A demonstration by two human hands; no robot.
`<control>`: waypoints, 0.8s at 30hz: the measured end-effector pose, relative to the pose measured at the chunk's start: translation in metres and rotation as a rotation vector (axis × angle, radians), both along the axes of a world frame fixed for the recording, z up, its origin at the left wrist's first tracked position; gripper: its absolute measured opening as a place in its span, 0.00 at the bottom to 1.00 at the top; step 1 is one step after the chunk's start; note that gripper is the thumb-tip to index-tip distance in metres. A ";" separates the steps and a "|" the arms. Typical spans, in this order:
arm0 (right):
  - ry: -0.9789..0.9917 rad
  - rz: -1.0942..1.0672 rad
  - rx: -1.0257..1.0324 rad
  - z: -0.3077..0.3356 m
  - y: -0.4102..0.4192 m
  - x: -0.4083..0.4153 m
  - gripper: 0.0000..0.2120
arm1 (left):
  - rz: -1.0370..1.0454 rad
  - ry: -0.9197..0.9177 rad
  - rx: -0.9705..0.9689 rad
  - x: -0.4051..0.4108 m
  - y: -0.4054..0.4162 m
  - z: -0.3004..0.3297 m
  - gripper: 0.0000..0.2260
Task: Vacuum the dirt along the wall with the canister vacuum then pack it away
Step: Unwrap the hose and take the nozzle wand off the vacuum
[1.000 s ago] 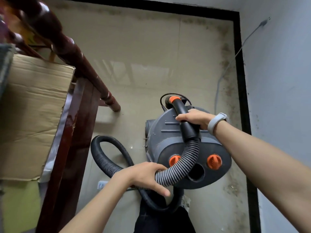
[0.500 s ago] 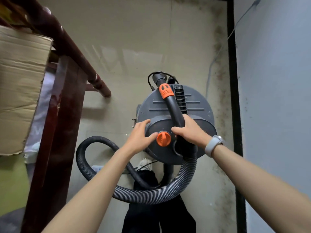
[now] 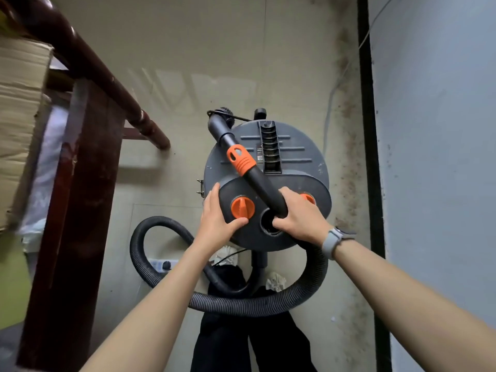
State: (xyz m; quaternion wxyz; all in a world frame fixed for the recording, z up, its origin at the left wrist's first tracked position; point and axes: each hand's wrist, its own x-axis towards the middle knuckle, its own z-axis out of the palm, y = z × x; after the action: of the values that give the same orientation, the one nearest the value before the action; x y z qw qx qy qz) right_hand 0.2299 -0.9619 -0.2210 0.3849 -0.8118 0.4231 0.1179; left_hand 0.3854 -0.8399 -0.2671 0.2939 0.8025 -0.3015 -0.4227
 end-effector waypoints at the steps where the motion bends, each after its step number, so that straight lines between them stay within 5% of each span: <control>1: 0.025 0.000 0.010 0.002 -0.003 0.000 0.14 | 0.014 0.005 0.000 -0.001 0.000 0.000 0.46; 6: 0.024 -0.064 0.054 0.017 -0.017 0.015 0.18 | 0.000 -0.033 0.045 0.001 -0.002 -0.001 0.47; 10: -0.216 -0.211 0.336 0.037 -0.039 0.044 0.09 | -0.005 -0.075 0.079 0.001 -0.004 -0.002 0.47; 14: -0.248 -0.213 0.628 0.047 -0.048 0.055 0.07 | 0.020 -0.061 0.097 0.000 -0.005 0.000 0.47; 24: -0.093 -0.195 -0.189 0.018 -0.034 0.026 0.16 | 0.022 -0.095 0.073 -0.003 -0.001 0.000 0.47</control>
State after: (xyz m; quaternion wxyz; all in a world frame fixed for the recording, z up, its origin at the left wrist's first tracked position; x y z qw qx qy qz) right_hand 0.2564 -0.9955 -0.2033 0.3356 -0.8040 0.4909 0.0017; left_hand 0.3826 -0.8406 -0.2672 0.2544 0.8352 -0.2905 -0.3916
